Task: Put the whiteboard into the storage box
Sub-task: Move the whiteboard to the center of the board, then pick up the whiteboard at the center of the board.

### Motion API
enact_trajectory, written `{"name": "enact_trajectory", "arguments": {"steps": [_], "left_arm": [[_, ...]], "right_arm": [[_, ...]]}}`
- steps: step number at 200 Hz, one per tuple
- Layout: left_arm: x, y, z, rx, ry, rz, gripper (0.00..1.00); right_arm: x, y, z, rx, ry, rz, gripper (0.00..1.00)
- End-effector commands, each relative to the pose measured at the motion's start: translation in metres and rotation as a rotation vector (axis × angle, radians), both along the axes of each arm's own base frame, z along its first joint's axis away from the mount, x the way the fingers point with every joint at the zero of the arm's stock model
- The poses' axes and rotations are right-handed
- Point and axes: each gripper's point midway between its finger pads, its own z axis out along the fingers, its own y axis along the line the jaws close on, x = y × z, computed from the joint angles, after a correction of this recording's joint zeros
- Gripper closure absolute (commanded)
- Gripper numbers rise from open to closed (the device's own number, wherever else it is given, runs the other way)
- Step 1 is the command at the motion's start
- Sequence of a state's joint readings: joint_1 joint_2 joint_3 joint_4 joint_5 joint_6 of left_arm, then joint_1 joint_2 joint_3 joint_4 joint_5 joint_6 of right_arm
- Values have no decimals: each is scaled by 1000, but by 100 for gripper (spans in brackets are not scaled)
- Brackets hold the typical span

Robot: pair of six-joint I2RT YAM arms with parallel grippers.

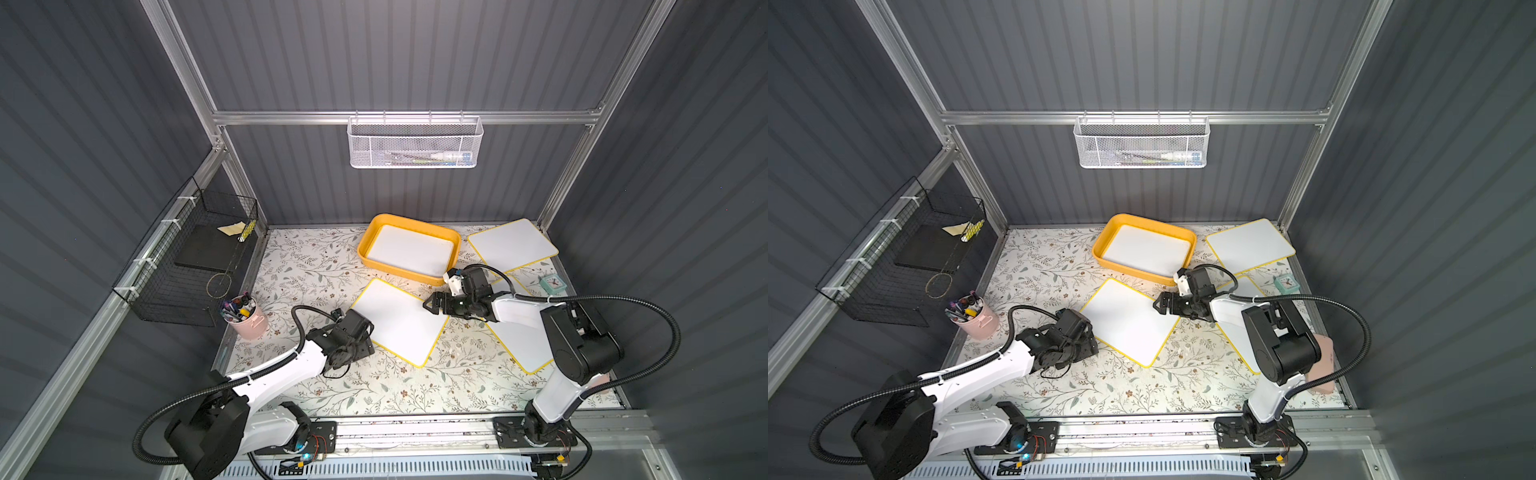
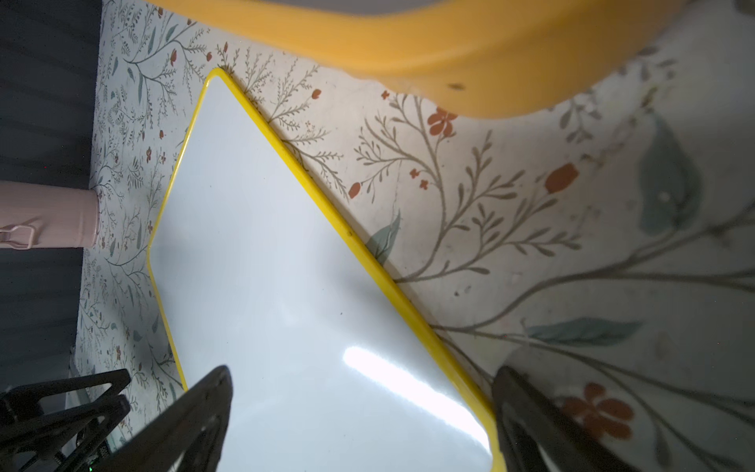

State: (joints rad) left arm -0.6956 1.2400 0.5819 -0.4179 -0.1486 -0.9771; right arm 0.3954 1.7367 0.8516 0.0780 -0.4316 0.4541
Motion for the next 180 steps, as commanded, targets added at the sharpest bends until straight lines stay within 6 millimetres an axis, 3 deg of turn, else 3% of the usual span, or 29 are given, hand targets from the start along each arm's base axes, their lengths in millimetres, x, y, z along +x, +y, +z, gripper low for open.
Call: {"name": "enact_trajectory", "arguments": {"steps": [1, 33, 73, 92, 122, 148, 180], "left_arm": [[4, -15, -5, -95, 14, -12, 18], [4, -13, -23, -159, 49, 16, 18], [12, -5, -27, -193, 54, 41, 18], [16, -1, -28, -183, 69, 37, 18], [23, 0, -28, -222, 74, 36, 18], [26, 5, -27, -231, 92, 35, 18], [25, 11, -24, -218, 86, 27, 18]], "right_arm": [[-23, 5, -19, -8, 86, 39, 1], [-48, 11, -27, -29, 143, 57, 1], [-99, 29, -24, -11, 198, 88, 1], [-124, 42, -20, -5, 214, 104, 1], [-154, 80, -3, 72, 243, 184, 1], [-149, 94, 11, 64, 192, 201, 1], [-121, 74, 15, -77, 89, 146, 1]]}}
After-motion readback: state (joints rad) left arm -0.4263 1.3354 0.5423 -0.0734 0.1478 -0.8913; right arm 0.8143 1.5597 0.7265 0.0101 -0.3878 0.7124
